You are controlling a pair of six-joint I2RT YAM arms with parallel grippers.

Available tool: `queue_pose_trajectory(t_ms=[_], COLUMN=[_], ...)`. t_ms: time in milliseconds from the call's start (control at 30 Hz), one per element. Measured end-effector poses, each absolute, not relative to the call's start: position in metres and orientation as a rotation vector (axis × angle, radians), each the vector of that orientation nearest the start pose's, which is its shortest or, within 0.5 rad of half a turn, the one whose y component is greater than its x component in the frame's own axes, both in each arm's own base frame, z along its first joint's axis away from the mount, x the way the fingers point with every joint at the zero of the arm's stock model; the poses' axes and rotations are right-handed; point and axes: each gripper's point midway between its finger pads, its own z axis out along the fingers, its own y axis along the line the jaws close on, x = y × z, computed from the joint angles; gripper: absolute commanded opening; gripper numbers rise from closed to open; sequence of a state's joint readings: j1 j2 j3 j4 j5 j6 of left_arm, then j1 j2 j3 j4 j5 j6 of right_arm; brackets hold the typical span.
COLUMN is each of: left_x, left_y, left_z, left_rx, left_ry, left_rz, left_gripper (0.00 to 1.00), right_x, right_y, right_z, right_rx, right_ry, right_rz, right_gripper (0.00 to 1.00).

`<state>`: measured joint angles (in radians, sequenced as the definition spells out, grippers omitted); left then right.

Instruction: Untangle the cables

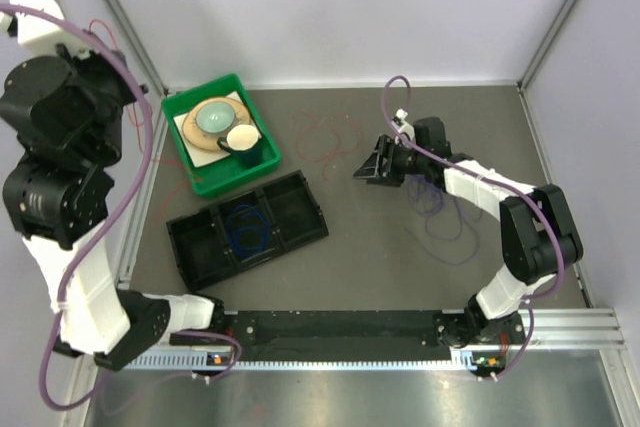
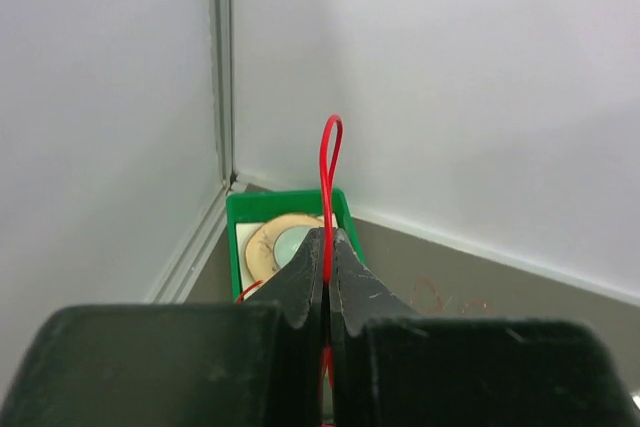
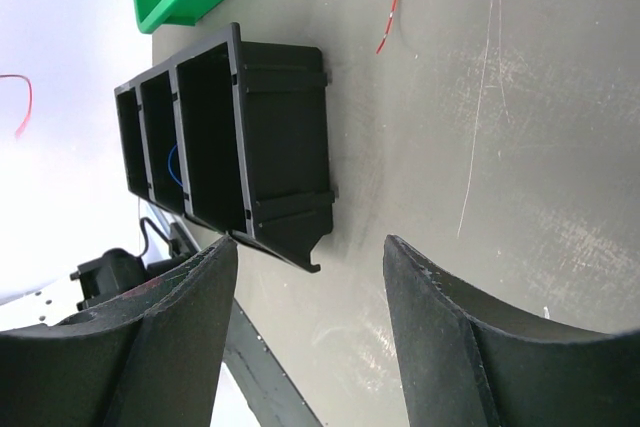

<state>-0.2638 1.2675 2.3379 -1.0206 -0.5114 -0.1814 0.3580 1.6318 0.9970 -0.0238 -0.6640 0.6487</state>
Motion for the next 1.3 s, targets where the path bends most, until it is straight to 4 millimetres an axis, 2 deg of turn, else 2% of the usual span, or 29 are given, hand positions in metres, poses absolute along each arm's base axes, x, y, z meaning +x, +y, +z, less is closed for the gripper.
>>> queue_pose_trajectory(t_ms=[200, 300, 433, 600, 733, 867, 1167, 1300], left_x=[0.28, 0.282, 0.268, 0.233, 0.209, 0.203, 0.253, 0.256], left_y=[0.003, -0.004, -0.009, -0.007, -0.001, 0.006, 0.001, 0.001], left_z=[0.593, 0.598, 0.613, 0.632, 0.639, 0.621, 0.546, 0.542], left_rx=[-0.321, -0.297, -0.273, -0.262, -0.272, -0.297, -0.306, -0.311], left_ry=[1.464, 1.45, 1.4, 1.325, 1.279, 1.3, 1.524, 1.537], left_rz=[0.016, -0.019, -0.085, -0.148, -0.172, -0.144, -0.03, -0.028], left_gripper=[0.0, 0.0, 0.0, 0.0, 0.0, 0.0, 0.0, 0.0], right_x=[0.335, 0.336, 0.334, 0.334, 0.334, 0.334, 0.331, 0.332], right_y=[0.262, 0.263, 0.263, 0.264, 0.264, 0.265, 0.269, 0.27], right_z=[0.137, 0.139, 0.139, 0.137, 0.136, 0.136, 0.136, 0.138], right_rx=[-0.056, -0.059, -0.062, -0.063, -0.062, -0.064, -0.081, -0.086], right_ry=[2.374, 2.371, 2.376, 2.383, 2.386, 2.386, 2.385, 2.374], right_rz=[1.263, 1.267, 1.274, 1.282, 1.282, 1.283, 1.29, 1.292], right_gripper=[0.6, 0.6, 0.6, 0.6, 0.6, 0.6, 0.6, 0.6])
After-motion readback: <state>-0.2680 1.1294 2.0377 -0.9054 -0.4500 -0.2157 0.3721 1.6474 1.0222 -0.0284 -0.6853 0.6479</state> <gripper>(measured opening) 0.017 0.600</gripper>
